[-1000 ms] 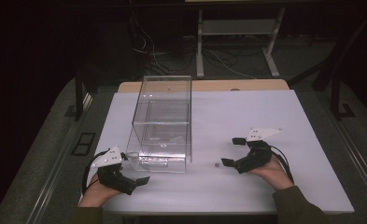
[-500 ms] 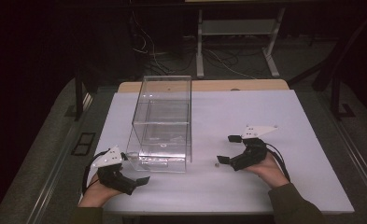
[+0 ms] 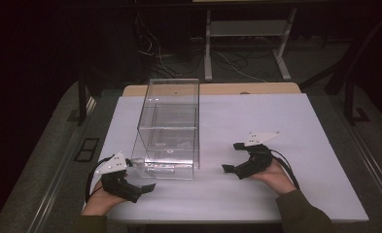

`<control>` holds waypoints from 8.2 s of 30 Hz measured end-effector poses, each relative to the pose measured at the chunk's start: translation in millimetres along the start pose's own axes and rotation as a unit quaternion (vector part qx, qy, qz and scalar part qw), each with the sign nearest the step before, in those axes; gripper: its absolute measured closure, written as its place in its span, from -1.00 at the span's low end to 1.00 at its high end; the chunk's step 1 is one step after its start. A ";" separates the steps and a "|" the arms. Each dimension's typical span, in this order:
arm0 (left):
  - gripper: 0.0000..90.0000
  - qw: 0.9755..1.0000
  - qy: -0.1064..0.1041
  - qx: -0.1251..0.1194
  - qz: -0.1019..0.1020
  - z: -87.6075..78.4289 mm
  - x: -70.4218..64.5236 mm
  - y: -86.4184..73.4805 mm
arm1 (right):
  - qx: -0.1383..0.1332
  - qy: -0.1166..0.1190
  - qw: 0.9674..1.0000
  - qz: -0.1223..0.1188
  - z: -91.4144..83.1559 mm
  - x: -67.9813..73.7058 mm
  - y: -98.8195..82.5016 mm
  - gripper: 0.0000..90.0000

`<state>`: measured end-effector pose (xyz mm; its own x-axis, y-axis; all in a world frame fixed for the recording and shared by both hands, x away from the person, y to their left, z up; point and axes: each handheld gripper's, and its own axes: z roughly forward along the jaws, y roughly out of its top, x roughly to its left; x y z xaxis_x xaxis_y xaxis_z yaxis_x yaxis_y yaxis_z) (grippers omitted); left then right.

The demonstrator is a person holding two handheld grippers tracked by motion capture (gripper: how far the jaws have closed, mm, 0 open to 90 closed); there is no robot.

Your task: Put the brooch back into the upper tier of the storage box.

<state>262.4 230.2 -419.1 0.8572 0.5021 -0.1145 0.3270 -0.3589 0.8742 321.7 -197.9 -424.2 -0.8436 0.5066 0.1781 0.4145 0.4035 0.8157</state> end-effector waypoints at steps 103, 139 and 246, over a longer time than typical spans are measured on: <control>-1.00 1.000 0.001 -0.003 0.003 -3.0 -0.4 0.2 | 0.111 0.008 0.993 -0.038 15.6 7.0 -10.1 0.73; -1.00 1.000 -0.007 -0.002 -0.003 -1.3 -0.6 -1.9 | 0.057 0.070 0.995 -0.037 -18.8 19.3 8.7 0.73; -1.00 1.000 -0.007 -0.016 -0.010 -6.1 -0.6 -0.1 | 0.033 0.151 0.982 -0.109 -3.3 86.6 190.8 0.74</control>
<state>259.4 234.7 -416.3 0.8561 0.4980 -0.1381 0.3314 -0.3239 0.8861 326.6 -79.4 -251.3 -0.9736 0.1569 0.1660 0.2249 0.5317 0.8165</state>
